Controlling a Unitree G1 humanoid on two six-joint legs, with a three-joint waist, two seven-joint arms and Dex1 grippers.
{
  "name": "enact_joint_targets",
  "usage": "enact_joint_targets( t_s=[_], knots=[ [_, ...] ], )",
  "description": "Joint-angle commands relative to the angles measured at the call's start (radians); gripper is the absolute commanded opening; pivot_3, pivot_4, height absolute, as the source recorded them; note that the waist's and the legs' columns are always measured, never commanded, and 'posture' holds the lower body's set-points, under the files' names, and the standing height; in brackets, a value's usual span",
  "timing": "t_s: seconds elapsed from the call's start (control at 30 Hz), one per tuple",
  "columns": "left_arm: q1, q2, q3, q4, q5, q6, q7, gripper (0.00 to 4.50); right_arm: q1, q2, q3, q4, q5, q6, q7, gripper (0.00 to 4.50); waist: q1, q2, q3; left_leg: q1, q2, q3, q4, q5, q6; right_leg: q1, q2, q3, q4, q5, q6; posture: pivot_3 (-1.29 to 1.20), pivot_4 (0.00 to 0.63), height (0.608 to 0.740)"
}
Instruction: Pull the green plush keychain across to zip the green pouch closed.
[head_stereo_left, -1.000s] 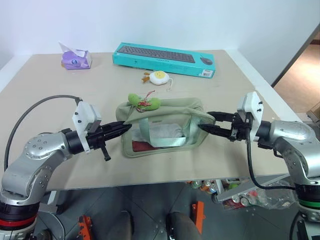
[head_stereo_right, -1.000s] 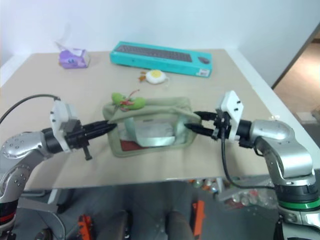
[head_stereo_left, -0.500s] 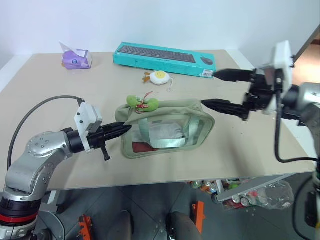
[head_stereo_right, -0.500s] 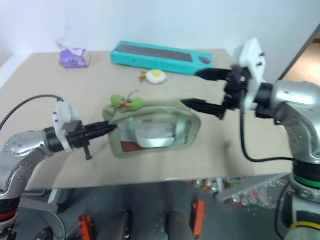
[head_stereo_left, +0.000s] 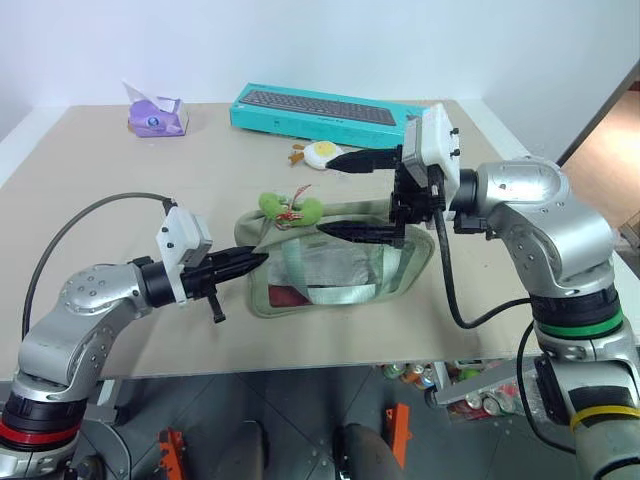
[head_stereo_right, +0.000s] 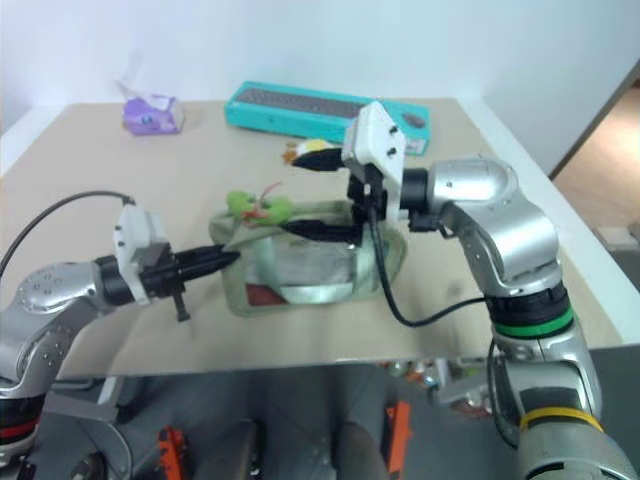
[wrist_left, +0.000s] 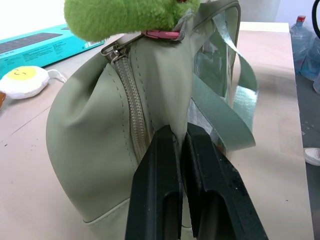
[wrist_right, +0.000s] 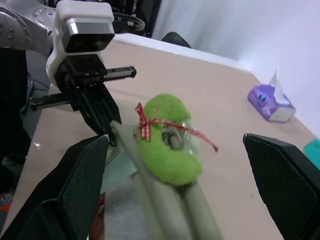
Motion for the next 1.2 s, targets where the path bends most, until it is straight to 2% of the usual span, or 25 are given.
enact_joint_targets(
  t_s=[0.03, 0.27, 0.4, 0.7, 1.2],
  knots=[
    [-0.013, -0.009, -0.027, -0.034, 0.005, -0.001, 0.006, 0.00, -0.047, 0.029, 0.010, 0.017, -0.016, -0.033, 0.033, 4.46, 0.001, 0.000, 0.000, 0.000, 0.000, 0.000, 0.000, 0.000, 0.000, 0.000, 0.000, 0.000, 0.000, 0.000, 0.000, 0.00, 0.150, 0.740],
    [-0.023, -0.018, -0.033, -0.035, 0.004, 0.004, 0.017, 0.00, -0.049, 0.080, 0.050, 0.060, -0.069, -0.083, 0.057, 4.46, 0.002, 0.000, 0.000, 0.000, 0.000, -0.001, 0.000, 0.000, 0.000, 0.000, 0.000, 0.000, 0.000, 0.000, 0.000, 0.00, 0.150, 0.740],
    [-0.024, -0.024, -0.036, -0.042, 0.003, 0.009, 0.025, 0.00, -0.045, 0.096, 0.069, 0.104, -0.116, -0.134, 0.069, 3.38, 0.002, 0.000, 0.000, 0.000, 0.000, -0.001, 0.000, 0.000, 0.000, 0.000, 0.000, 0.000, 0.000, 0.000, 0.000, 0.00, 0.150, 0.740],
    [-0.020, -0.029, -0.033, -0.048, 0.005, 0.011, 0.030, 0.00, -0.024, 0.100, 0.085, 0.166, -0.204, -0.244, 0.105, 0.16, 0.002, 0.000, 0.000, 0.000, -0.001, -0.001, 0.000, 0.000, 0.000, 0.000, 0.000, 0.000, 0.000, 0.000, 0.000, 0.00, 0.150, 0.740],
    [-0.035, -0.036, -0.041, -0.032, 0.018, 0.004, 0.029, 0.00, -0.032, 0.104, 0.066, 0.191, -0.234, -0.291, 0.127, 0.07, 0.002, 0.000, 0.000, 0.000, -0.001, -0.001, 0.000, 0.000, 0.000, 0.000, 0.000, 0.000, 0.000, 0.000, 0.000, 0.00, 0.150, 0.740]
  ],
)
